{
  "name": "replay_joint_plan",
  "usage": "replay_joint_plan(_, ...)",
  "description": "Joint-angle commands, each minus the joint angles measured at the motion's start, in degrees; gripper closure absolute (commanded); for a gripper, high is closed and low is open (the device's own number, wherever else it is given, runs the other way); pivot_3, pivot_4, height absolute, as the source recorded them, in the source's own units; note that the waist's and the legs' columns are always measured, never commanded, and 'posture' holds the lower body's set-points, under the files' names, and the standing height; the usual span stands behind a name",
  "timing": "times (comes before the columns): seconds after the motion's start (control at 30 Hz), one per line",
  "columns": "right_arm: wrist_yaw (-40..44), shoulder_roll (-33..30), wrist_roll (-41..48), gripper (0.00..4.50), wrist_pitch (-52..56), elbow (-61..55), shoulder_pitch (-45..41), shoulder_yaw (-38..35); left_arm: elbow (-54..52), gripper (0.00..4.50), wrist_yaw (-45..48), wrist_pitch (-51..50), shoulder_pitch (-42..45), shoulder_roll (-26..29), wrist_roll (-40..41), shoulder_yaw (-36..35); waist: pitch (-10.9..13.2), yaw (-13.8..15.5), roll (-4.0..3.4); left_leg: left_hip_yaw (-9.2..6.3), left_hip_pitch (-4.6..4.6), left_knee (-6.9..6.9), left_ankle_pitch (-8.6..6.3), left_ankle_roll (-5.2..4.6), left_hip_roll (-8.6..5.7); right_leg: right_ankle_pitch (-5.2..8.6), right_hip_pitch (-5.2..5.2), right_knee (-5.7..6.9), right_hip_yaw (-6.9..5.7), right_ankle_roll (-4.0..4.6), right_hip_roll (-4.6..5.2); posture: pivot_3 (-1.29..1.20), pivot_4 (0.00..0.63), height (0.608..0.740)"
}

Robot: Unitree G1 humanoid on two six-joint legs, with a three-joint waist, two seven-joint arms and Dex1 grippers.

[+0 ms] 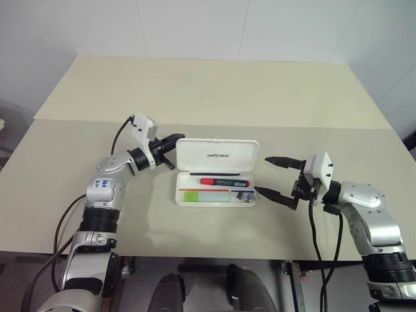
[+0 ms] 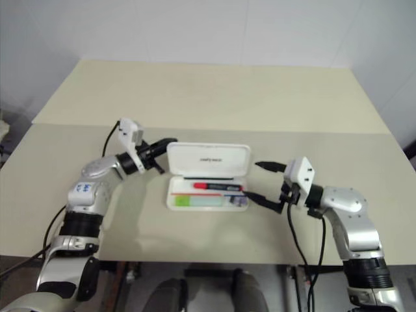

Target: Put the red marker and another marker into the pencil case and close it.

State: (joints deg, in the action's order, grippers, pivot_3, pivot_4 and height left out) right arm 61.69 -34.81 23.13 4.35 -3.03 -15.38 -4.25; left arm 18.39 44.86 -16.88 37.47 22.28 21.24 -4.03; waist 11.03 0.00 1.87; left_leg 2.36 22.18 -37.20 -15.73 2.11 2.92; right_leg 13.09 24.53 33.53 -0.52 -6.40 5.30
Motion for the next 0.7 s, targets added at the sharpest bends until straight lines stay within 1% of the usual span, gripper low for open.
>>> replay_joint_plan(0.03,-0.68,0.14,0.59,0.0,-0.62,-2.19,-0.36,-0.42,-3.37,4.47,5.35,3.64,1.15,-0.04,2.52,-0.61,0.0,-0.01,0.0,0.0,0.0,0.0,0.0,0.0,0.0,0.0,0.0,0.01,0.0,0.0,0.0,0.0,0.15,0.74)
replay_joint_plan(0.1,-0.53,0.03,0.56,0.0,-0.7,-1.49,-1.01,-0.47,-3.42,4.47,8.15,4.53,2.41,0.5,2.99,-0.37,0.0,0.0,0.0,0.0,0.0,-0.01,0.0,0.0,0.0,0.0,0.0,0.02,0.0,0.0,0.0,0.0,0.15,0.74)
replay_joint_plan(0.23,-0.06,-0.29,0.61,0.0,-0.91,-0.21,-2.41,-0.76,-2.85,4.47,15.55,7.65,5.01,2.46,1.56,2.38,0.0,-0.02,0.0,0.0,0.01,-0.06,0.0,0.0,0.0,0.0,0.0,0.02,0.0,0.0,0.0,0.0,0.15,0.74)
replay_joint_plan(0.37,0.2,-0.71,1.0,0.0,-0.68,0.21,-3.27,-1.3,-2.73,4.47,21.27,9.61,7.04,3.55,0.26,5.53,0.0,0.03,0.0,-0.01,0.01,-0.04,0.0,0.0,0.0,0.0,-0.02,0.0,0.0,0.0,0.0,0.0,0.15,0.74)
replay_joint_plan(0.47,0.62,-1.67,1.81,0.0,-0.27,0.25,-3.64,-2.48,-4.32,4.47,25.69,9.92,6.98,4.04,-0.84,9.09,0.0,0.03,0.0,0.0,0.03,-0.02,0.0,-0.01,0.0,0.0,-0.01,-0.03,0.01,0.0,0.0,0.0,0.15,0.74)
replay_joint_plan(0.6,0.67,-2.95,2.67,0.0,0.33,-0.33,-3.39,-3.69,-5.47,4.47,27.91,9.33,6.25,4.16,-1.76,11.61,0.0,0.03,0.0,0.0,0.07,-0.05,-0.02,-0.03,0.0,0.0,-0.01,-0.06,0.01,0.0,0.0,0.0,0.15,0.74)
replay_joint_plan(0.7,0.35,-3.39,2.75,0.0,0.4,-0.73,-2.83,-4.02,-4.77,4.47,27.88,10.42,5.94,3.77,-1.84,11.4,0.0,0.02,0.0,-0.02,0.05,-0.05,-0.02,-0.03,0.0,0.0,0.0,-0.02,0.01,0.0,-0.01,0.0,0.15,0.74)
